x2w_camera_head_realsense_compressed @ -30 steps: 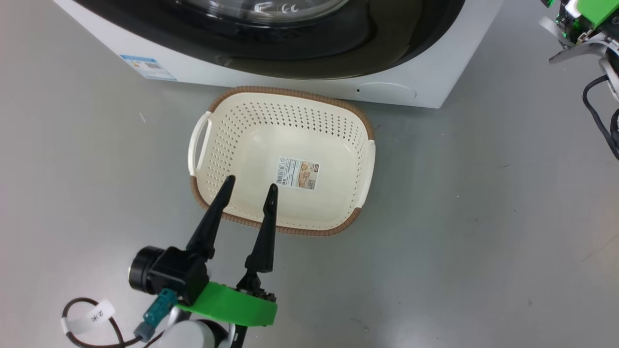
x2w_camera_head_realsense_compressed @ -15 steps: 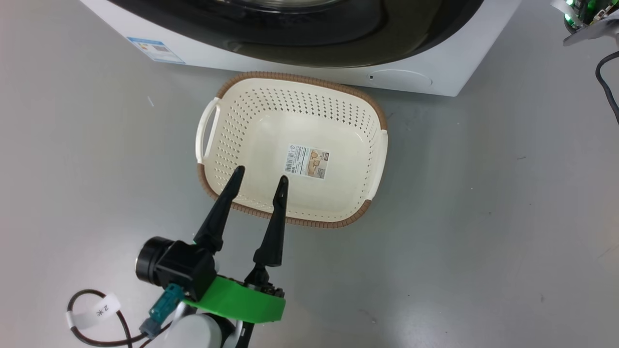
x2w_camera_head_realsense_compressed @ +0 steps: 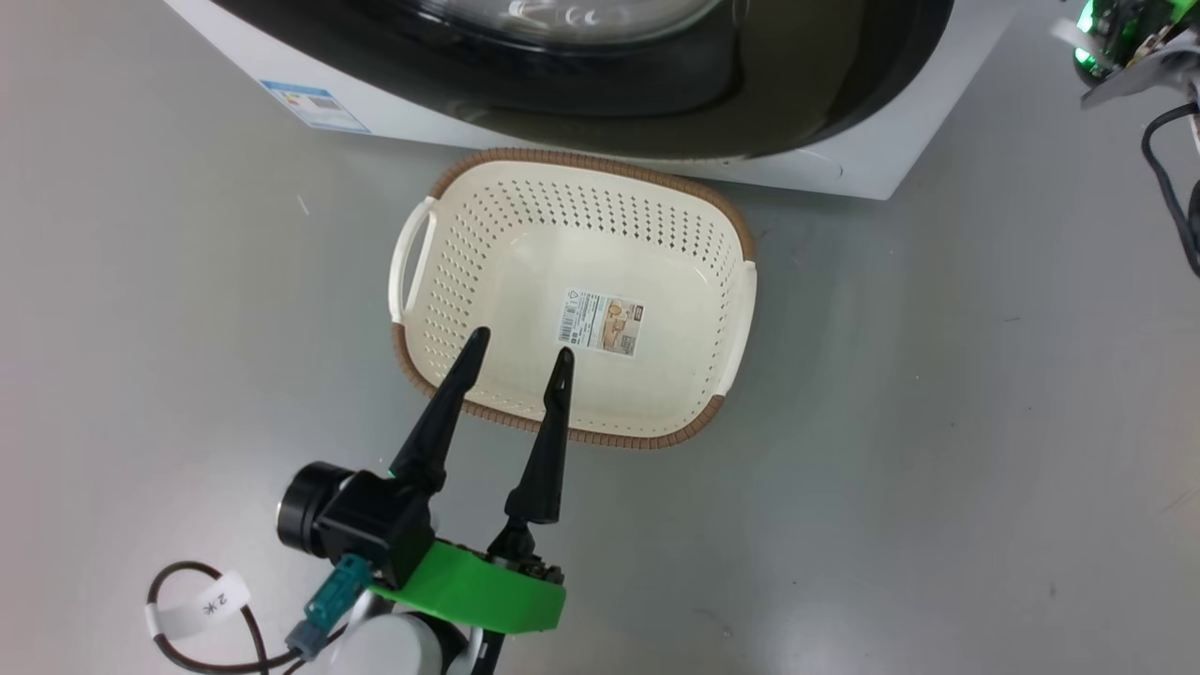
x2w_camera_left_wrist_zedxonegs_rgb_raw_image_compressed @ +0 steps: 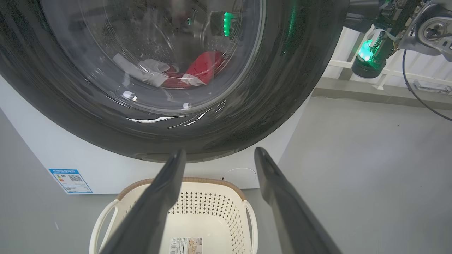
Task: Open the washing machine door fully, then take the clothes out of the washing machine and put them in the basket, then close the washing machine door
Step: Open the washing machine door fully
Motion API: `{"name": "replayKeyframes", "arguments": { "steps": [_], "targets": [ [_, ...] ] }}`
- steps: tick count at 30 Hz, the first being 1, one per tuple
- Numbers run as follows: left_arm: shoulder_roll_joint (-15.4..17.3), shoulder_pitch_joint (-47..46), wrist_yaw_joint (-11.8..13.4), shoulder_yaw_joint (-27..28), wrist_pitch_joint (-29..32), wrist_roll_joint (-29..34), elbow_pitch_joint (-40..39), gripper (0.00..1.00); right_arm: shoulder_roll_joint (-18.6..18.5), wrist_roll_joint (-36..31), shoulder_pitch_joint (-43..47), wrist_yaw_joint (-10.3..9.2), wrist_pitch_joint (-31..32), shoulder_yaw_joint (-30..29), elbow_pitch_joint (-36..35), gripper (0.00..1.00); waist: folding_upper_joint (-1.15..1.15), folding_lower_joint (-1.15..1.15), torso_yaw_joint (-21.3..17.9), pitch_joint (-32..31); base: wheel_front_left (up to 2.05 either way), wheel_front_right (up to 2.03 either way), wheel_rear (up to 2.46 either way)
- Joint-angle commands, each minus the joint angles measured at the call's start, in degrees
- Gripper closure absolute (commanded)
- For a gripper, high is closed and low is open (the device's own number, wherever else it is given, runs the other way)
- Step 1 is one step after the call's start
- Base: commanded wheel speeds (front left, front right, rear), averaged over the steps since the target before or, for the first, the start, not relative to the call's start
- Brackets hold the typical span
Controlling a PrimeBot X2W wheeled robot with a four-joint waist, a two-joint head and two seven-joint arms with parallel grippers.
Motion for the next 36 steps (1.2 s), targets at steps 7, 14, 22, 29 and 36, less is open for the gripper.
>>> {"name": "replayKeyframes", "arguments": {
  "steps": [7, 14, 22, 29, 36],
  "targets": [
    [0.63, 0.18, 0.90, 0.92, -0.69, -0.68, -1.32, 0.00, 2.73, -1.46, 4.59, 0.44, 3.49, -0.91, -3.08, 1.00, 0.00, 0.00, 0.34, -2.52, 0.00, 0.00, 0.00],
    [0.63, 1.46, 0.92, 0.93, -0.69, -0.25, -1.07, 0.00, 3.62, -2.43, 8.67, 0.44, 4.92, -1.32, -5.63, 1.00, 0.00, 0.00, 0.62, -5.17, 0.00, 0.00, 0.00],
    [0.63, 4.49, 0.75, 2.03, -0.69, -0.03, -0.66, 0.00, 5.61, -3.00, 15.04, 0.44, 6.70, -2.03, -8.25, 1.00, 0.00, 0.00, 1.33, -9.53, 0.00, 0.00, 0.00],
    [0.63, 6.80, 0.16, 2.74, -0.69, 0.00, -0.45, 0.00, 7.66, -3.36, 19.45, 0.44, 8.96, -2.03, -10.26, 1.00, 0.00, 0.00, 2.64, -12.81, 0.00, 0.00, 0.00],
    [0.63, 8.79, -0.22, 3.30, -0.69, 0.51, -0.53, 0.00, 9.40, -4.64, 23.90, 0.44, 10.64, -1.04, -12.85, 1.00, 0.00, 0.00, 4.48, -15.27, 0.00, 0.00, 0.00]
  ]
}}
